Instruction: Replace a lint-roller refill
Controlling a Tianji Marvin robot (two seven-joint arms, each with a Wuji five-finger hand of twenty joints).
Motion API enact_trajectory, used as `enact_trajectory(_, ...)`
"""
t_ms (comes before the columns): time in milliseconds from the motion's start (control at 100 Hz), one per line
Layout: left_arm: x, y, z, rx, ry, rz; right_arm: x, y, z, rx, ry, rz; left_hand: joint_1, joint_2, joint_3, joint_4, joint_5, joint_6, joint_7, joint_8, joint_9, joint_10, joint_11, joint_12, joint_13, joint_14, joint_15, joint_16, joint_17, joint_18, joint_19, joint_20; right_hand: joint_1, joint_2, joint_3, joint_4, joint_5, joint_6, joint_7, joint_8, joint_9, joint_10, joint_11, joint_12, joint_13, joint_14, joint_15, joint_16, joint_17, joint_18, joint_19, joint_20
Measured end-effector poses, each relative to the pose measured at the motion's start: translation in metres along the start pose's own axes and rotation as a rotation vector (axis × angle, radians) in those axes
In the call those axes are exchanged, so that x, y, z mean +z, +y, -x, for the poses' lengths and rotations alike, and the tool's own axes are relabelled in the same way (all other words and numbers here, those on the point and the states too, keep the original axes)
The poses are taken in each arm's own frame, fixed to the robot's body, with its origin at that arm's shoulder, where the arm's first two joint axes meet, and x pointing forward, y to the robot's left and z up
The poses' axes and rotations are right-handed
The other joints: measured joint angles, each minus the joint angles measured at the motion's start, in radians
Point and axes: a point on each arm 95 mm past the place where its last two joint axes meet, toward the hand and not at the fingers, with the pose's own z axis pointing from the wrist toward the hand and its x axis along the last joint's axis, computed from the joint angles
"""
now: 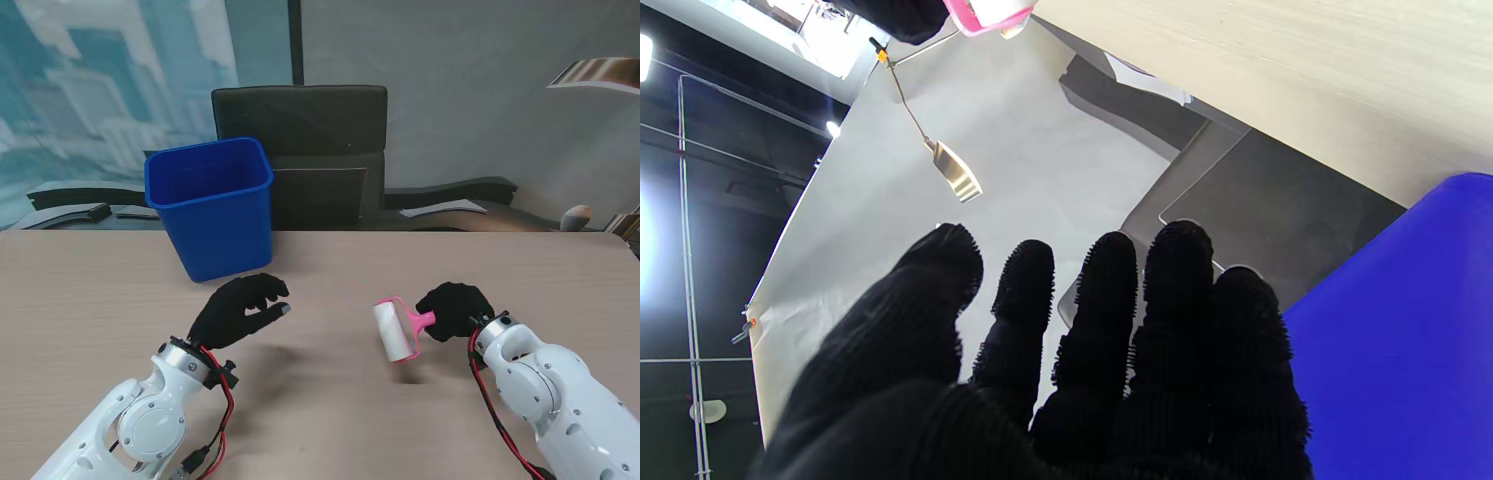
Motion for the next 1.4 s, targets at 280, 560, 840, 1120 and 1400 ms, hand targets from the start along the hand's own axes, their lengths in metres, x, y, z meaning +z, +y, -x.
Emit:
enact_trajectory(280, -0.001, 0.002, 0.003, -0.009, -0.009, 0.016, 0.016, -0.024, 0.013, 0.023, -0.080, -0.246, 0.025, -0.021, -0.006, 0.000, 0.010, -0.024, 0.086, 0.010, 0.032, -0.009, 0.017, 0.000, 0.013, 0.000, 0.000, 0.000, 0.015, 0.001, 0.000, 0.000, -0.002, -0.001, 0.009, 0.000, 0.000, 0.003, 0.000, 0.004, 0.000, 0.000, -0.002, 0.001, 0.000, 0.000, 0.000, 0.000, 0.000, 0.000, 0.001, -0.002)
enact_trajectory(560, -0.002, 0.003, 0.007, -0.032, -0.035, 0.016, 0.025, -0.036, 0.025, -0.029, -0.110, -0.294, 0.025, -0.021, -0.006, 0.000, 0.010, -0.024, 0.109, 0.010, 0.045, -0.009, 0.029, 0.000, 0.025, 0.000, 0.003, 0.000, 0.028, 0.006, 0.001, 0.000, -0.038, 0.000, 0.040, 0.000, 0.010, 0.002, 0.007, 0.024, 0.000, 0.001, 0.000, 0.022, -0.001, -0.027, 0.000, 0.000, 0.000, -0.007, 0.002, -0.005)
enact_trajectory(840, -0.003, 0.004, 0.009, -0.031, -0.027, 0.043, 0.020, -0.031, 0.048, -0.197, -0.158, -0.307, 0.024, -0.021, -0.019, 0.000, 0.010, -0.023, 0.077, -0.022, 0.045, -0.009, 0.029, 0.000, 0.025, 0.000, 0.003, 0.000, 0.020, 0.008, 0.002, 0.000, -0.064, 0.001, 0.061, 0.000, 0.010, -0.003, 0.013, 0.024, 0.000, 0.001, 0.001, 0.027, -0.002, -0.051, 0.000, 0.000, 0.000, -0.008, 0.002, -0.013)
enact_trajectory(1120, -0.003, 0.004, 0.012, -0.019, -0.025, 0.059, -0.014, -0.033, 0.095, -0.289, -0.323, -0.306, 0.024, -0.021, -0.019, 0.000, 0.010, -0.023, 0.055, -0.023, 0.045, -0.009, 0.029, 0.000, 0.025, 0.000, 0.003, 0.000, 0.018, 0.010, 0.002, 0.000, -0.051, 0.001, 0.055, 0.000, 0.010, 0.005, 0.013, 0.025, 0.000, 0.001, 0.001, 0.029, -0.014, -0.064, 0.000, 0.000, -0.019, -0.008, -0.004, -0.014)
enact_trajectory(1400, -0.002, 0.004, 0.013, -0.021, -0.024, 0.061, -0.043, -0.038, 0.120, -0.333, -0.424, -0.297, 0.024, -0.021, -0.019, 0.000, 0.010, -0.022, 0.044, -0.023, 0.045, -0.009, 0.028, 0.000, 0.025, 0.000, 0.003, 0.000, 0.017, 0.010, 0.002, 0.000, -0.038, 0.000, 0.060, 0.011, 0.010, 0.024, 0.020, 0.031, 0.000, 0.001, 0.001, 0.040, -0.021, -0.076, -0.002, -0.003, -0.028, -0.008, -0.015, -0.014)
